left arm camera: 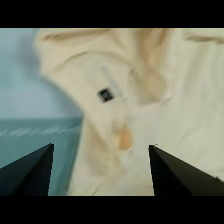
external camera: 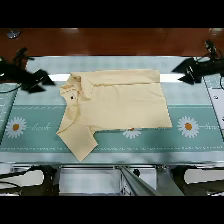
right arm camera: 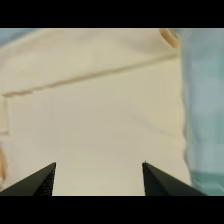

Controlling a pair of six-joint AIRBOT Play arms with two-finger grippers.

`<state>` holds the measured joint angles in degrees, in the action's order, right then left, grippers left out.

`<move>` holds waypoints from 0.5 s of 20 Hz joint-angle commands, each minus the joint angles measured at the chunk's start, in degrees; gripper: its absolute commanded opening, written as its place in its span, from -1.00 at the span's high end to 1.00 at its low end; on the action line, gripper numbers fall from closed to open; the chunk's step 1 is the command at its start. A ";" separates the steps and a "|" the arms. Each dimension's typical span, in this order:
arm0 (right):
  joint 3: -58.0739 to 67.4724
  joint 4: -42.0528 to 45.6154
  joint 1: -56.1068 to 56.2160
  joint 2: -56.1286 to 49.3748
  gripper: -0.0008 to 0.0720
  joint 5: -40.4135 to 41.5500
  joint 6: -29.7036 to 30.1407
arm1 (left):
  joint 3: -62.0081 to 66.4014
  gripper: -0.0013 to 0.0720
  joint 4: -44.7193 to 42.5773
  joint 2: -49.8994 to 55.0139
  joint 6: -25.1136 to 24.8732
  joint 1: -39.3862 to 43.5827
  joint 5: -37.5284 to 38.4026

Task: Fold the shirts.

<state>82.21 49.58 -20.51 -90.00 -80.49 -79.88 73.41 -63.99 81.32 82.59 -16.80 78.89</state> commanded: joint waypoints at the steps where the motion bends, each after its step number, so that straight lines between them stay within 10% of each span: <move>1: -16.85 8.85 -3.54 10.67 -0.72 1.84 -0.59 | -20.26 -0.95 -4.55 -13.49 0.11 -11.52 -2.38; 10: -48.48 -15.93 -3.96 31.58 -0.72 10.91 13.88 | -58.49 -0.95 16.06 -32.30 -8.52 -17.38 -15.96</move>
<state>39.42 37.74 -24.34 -62.78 -69.80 -69.30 22.00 -52.16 51.75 77.47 -34.76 65.67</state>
